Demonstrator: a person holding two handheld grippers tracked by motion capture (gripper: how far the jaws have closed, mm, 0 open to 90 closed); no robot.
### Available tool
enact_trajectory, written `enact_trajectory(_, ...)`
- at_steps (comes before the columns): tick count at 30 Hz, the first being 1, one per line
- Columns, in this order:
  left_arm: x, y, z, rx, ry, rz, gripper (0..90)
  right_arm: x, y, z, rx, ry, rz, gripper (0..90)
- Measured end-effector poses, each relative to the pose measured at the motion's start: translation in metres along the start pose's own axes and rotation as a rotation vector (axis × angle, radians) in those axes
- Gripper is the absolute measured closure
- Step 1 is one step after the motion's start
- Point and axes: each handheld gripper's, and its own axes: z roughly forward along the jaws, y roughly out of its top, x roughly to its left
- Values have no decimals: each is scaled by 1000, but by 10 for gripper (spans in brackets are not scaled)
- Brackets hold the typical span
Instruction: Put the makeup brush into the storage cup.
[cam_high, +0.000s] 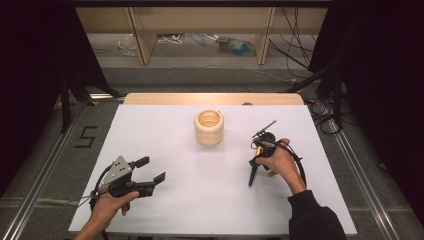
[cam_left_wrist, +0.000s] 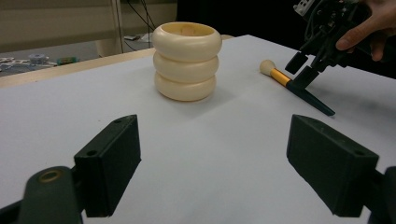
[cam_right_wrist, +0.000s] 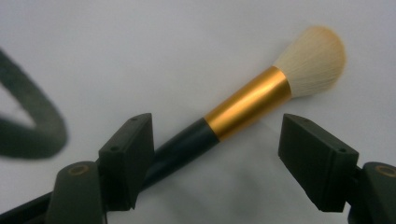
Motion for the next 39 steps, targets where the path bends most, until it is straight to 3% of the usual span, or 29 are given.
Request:
enact_trajectory(1, 0, 0, 0, 0, 0, 0, 175, 1, 0, 0, 4, -26, 4, 285)
enact_trajectory(6, 0, 0, 0, 2, 1, 4, 176, 0, 1, 2, -6, -19, -23, 301)
enact_trajectory(8, -1, 0, 0, 1, 1, 1, 175, 2, 2, 2, 13, -21, 16, 301)
enact_trajectory(9, -1, 0, 0, 2, 1, 2, 176, 0, 2, 3, 11, -18, -14, 302)
enact_trajectory(11, -1, 0, 0, 2, 1, 2, 175, 0, 2, 5, 11, -16, -2, 306)
enact_trajectory(13, -1, 0, 0, 2, 1, 1, 175, -1, 2, 6, 11, -16, -20, 310)
enact_trajectory(15, -1, 0, 0, 2, 0, 2, 176, 0, 3, 6, 43, -17, 0, 311)
enact_trajectory(27, -1, 0, 0, 2, 0, 3, 175, -6, 1, 6, 57, -7, -62, 469)
enact_trajectory(39, -1, 0, 0, 0, 0, 0, 175, -8, 2, 6, 99, -14, -66, 586)
